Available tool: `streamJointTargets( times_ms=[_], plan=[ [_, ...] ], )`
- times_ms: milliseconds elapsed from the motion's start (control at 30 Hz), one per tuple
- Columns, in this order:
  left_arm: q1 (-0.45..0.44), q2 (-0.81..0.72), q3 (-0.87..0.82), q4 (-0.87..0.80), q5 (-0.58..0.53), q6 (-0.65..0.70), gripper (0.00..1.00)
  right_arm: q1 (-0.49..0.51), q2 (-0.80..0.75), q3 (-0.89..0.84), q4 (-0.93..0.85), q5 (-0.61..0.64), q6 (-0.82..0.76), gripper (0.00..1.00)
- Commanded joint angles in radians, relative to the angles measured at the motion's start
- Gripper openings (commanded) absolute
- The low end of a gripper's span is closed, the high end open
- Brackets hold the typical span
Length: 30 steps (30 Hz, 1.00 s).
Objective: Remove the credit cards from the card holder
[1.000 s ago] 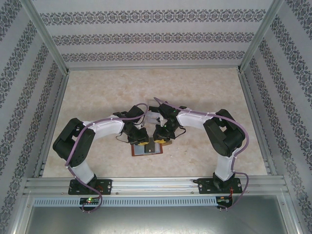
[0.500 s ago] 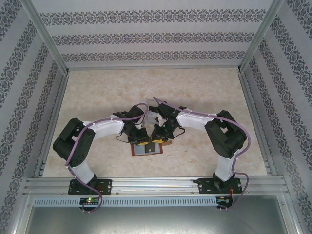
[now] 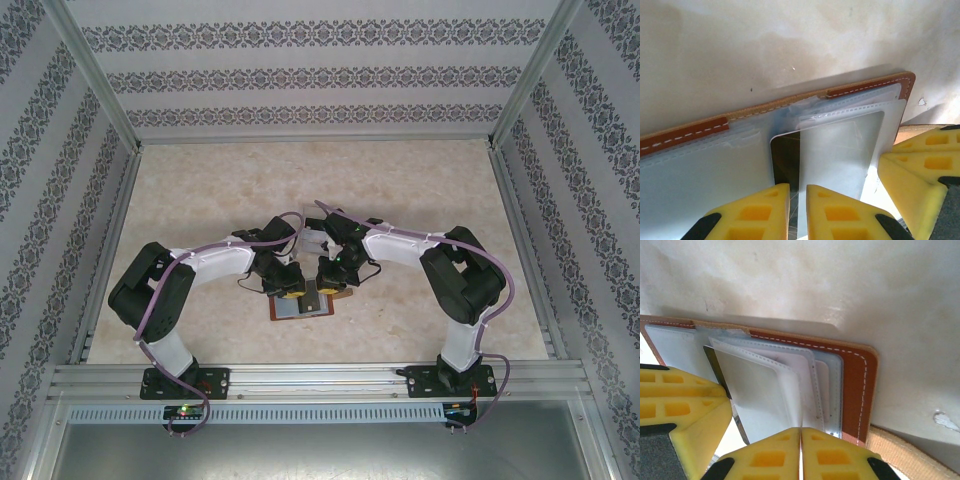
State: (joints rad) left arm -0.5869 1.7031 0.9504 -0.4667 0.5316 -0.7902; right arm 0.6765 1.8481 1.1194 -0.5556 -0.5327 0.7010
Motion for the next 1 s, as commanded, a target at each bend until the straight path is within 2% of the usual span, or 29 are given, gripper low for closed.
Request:
streamJointTargets(
  times_ms=[0, 433, 967],
  plan=[
    [0.012, 0.013, -0.001, -0.009, 0.010, 0.000, 0.16, -0.004, -0.032, 0.005, -0.003, 0.003, -0.012, 0.09],
    [0.012, 0.001, 0.027, -0.103, -0.050, 0.043, 0.16, -0.016, -0.027, 0.001, -0.029, 0.037, -0.032, 0.06],
    [0.012, -0.033, 0.048, -0.111, -0.063, 0.041, 0.17, -0.016, -0.010, 0.011, -0.033, 0.029, -0.039, 0.06]
  ],
)
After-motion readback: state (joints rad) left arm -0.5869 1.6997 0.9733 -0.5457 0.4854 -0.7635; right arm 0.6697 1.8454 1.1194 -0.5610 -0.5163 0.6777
